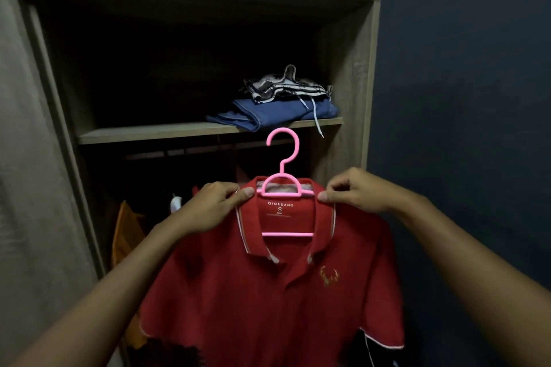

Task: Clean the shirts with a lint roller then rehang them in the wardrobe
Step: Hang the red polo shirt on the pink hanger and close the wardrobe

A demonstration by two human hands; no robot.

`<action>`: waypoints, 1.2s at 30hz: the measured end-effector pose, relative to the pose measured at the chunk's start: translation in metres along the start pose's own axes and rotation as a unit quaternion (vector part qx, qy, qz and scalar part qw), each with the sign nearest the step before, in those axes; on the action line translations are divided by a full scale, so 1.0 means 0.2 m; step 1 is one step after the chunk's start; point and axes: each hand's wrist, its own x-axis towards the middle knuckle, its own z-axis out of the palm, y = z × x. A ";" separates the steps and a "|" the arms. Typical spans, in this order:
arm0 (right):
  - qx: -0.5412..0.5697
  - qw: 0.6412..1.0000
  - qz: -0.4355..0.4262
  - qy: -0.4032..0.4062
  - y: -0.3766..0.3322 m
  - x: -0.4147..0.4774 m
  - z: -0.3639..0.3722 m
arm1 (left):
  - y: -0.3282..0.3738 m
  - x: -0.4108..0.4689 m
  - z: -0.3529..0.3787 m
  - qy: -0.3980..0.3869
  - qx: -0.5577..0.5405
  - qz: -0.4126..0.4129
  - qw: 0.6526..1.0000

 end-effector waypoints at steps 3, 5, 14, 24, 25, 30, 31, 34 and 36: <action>-0.007 1.000 0.004 -0.012 0.04 -0.04 -0.03 | -0.01 0.06 0.07 -0.024 -0.006 -0.018 1.000; -0.002 1.000 0.012 -0.015 0.06 -0.05 -0.05 | -0.01 0.10 0.12 -0.035 -0.009 -0.027 0.999; -0.017 0.994 0.069 -0.088 0.19 -0.10 -0.01 | -0.07 0.31 0.35 0.012 0.038 0.007 0.999; -0.053 0.986 0.116 -0.107 0.39 -0.10 -0.01 | -0.23 0.57 0.70 -0.124 0.148 -0.099 0.976; -0.060 0.985 0.122 -0.105 0.41 -0.09 0.00 | -0.25 0.57 0.72 -0.136 0.171 -0.122 0.968; -0.092 0.980 0.149 -0.093 0.48 -0.04 0.05 | -0.32 0.53 0.71 -0.120 0.275 -0.210 0.931; -0.090 0.979 0.159 -0.089 0.49 -0.02 0.06 | -0.34 0.52 0.70 -0.109 0.283 -0.220 0.927; -0.068 0.975 0.196 -0.073 0.49 0.05 0.12 | -0.36 0.47 0.67 -0.081 0.285 -0.233 0.926; -0.050 0.973 0.218 -0.054 0.49 0.11 0.17 | -0.39 0.45 0.64 -0.071 0.293 -0.242 0.922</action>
